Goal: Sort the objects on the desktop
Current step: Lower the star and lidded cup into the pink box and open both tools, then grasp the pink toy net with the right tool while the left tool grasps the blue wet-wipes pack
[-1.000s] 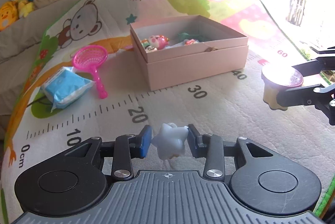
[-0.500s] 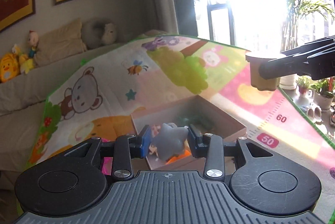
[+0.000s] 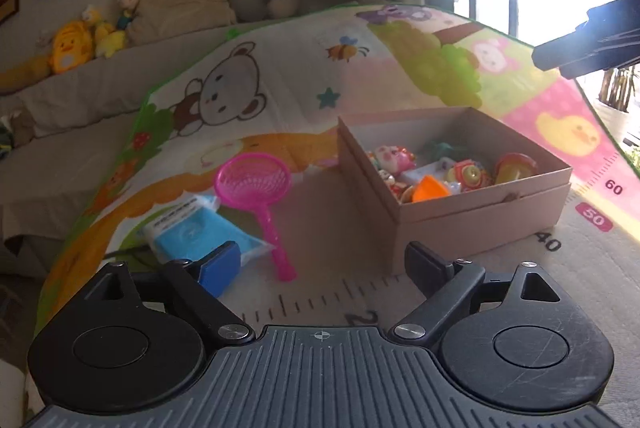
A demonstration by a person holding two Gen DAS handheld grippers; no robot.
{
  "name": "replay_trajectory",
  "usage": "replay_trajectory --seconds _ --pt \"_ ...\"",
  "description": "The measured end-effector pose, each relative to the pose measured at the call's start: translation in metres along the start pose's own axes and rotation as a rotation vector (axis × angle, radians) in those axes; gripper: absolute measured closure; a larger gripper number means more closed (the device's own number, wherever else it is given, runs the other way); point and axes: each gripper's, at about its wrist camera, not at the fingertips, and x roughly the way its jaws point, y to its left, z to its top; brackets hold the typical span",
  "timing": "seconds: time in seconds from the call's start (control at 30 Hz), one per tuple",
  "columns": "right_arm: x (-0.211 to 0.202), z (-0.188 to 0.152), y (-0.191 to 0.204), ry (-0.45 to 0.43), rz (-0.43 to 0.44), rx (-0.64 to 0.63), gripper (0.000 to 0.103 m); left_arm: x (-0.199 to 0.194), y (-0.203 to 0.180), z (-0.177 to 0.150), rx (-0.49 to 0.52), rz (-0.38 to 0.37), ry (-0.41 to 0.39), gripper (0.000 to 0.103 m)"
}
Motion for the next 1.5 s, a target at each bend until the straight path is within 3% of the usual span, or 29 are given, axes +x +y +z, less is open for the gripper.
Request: replay_trajectory --seconds 0.13,0.2,0.4,0.6,0.67,0.77,0.8,1.0,1.23,1.4,1.5 --pt "0.023 0.003 0.037 0.052 0.029 -0.06 0.035 0.011 0.039 -0.013 -0.105 0.157 0.021 0.007" --pt "0.042 0.008 0.067 0.086 0.067 -0.108 0.033 0.016 0.054 -0.017 -0.147 0.197 0.02 0.007" --pt "0.135 0.029 0.151 0.256 0.162 -0.142 0.016 0.014 0.08 -0.027 -0.276 0.163 0.012 0.003" --pt "0.24 0.029 0.204 0.38 0.032 -0.163 0.015 0.014 0.072 -0.027 -0.245 0.147 0.004 0.003" --pt "0.26 0.024 0.208 0.41 -0.01 -0.163 0.013 0.014 0.075 -0.028 -0.26 0.133 0.004 0.002" --pt "0.27 0.016 0.203 0.446 -0.008 -0.131 0.013 0.014 0.079 -0.029 -0.286 0.128 0.013 0.002" --pt "0.27 0.014 0.202 0.453 0.0 -0.133 0.019 0.014 0.08 -0.029 -0.289 0.126 0.013 0.002" --pt "0.238 0.011 0.199 0.405 0.018 -0.207 0.02 0.01 0.083 -0.03 -0.316 0.129 -0.013 0.001" --pt "0.122 0.023 0.167 0.222 0.149 -0.152 0.02 0.011 0.082 -0.029 -0.323 0.16 -0.02 0.001" --pt "0.031 -0.012 0.122 0.191 0.244 -0.108 0.02 0.014 0.075 -0.027 -0.279 0.187 0.001 0.001" --pt "0.005 -0.046 0.093 0.232 0.232 -0.066 0.02 0.017 0.072 -0.026 -0.257 0.207 0.016 0.001"
